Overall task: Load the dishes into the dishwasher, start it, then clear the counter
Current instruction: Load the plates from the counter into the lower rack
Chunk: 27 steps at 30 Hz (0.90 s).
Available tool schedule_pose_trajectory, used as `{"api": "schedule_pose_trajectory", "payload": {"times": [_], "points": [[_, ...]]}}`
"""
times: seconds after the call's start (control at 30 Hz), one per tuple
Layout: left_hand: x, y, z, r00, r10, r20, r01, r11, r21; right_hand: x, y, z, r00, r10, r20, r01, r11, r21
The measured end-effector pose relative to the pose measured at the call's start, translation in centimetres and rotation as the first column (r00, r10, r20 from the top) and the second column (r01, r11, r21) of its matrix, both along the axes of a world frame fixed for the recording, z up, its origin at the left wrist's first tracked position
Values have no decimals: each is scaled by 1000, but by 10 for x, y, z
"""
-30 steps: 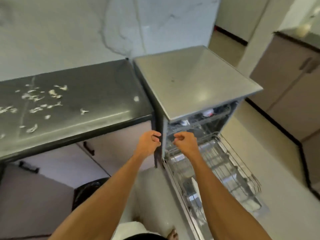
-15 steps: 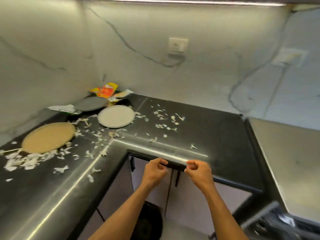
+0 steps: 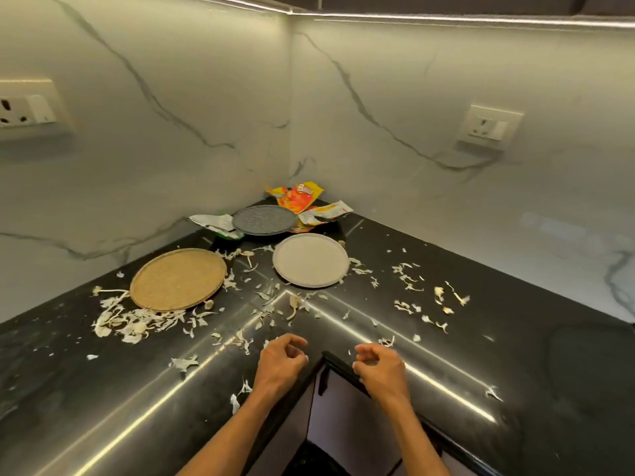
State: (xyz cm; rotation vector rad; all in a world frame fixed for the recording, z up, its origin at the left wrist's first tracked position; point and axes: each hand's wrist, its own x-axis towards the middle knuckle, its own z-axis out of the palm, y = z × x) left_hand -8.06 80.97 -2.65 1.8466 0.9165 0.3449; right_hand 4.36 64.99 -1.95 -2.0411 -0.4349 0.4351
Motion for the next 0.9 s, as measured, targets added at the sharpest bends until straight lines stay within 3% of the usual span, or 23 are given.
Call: {"api": "schedule_pose_trajectory", "payload": {"times": [0.53,0.9], "points": [[113,90,12,923,384,-31,-383,923,30,172,122,9,993,114,-14,-114,993,-9],[154,162,10,874,467,-133,-458,884,92,224,187,23,990,134,-44,-138,980,-140]]}}
